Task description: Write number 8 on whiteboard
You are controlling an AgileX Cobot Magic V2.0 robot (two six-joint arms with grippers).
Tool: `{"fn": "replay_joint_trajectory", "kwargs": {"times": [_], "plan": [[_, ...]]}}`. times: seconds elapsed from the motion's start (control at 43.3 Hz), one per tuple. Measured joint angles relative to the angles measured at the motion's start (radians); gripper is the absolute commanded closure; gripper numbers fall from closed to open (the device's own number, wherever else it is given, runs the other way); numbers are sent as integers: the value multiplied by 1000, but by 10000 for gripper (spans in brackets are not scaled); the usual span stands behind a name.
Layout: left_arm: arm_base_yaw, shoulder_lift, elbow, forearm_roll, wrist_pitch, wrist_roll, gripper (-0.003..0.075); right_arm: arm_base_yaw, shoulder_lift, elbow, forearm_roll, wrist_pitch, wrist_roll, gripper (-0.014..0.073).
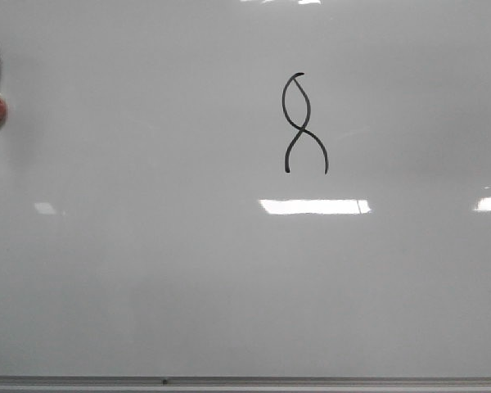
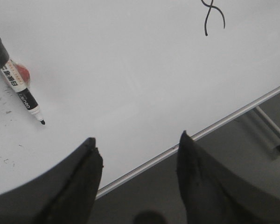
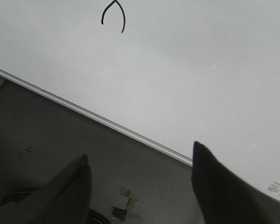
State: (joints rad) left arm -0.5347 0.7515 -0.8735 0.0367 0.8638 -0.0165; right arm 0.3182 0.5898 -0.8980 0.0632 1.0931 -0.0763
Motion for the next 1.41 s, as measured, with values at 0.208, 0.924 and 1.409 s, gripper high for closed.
{"fn": "replay_joint_trajectory", "kwargs": {"times": [0.208, 0.924, 1.409], "plan": [[0, -5, 7, 0, 0, 2, 354, 0, -2, 9, 0, -8, 0, 212], [0, -5, 7, 0, -4, 2, 741, 0, -2, 9, 0, -12, 0, 702], [13, -17, 7, -4, -6, 2, 741, 0, -2, 9, 0, -12, 0, 702]]}}
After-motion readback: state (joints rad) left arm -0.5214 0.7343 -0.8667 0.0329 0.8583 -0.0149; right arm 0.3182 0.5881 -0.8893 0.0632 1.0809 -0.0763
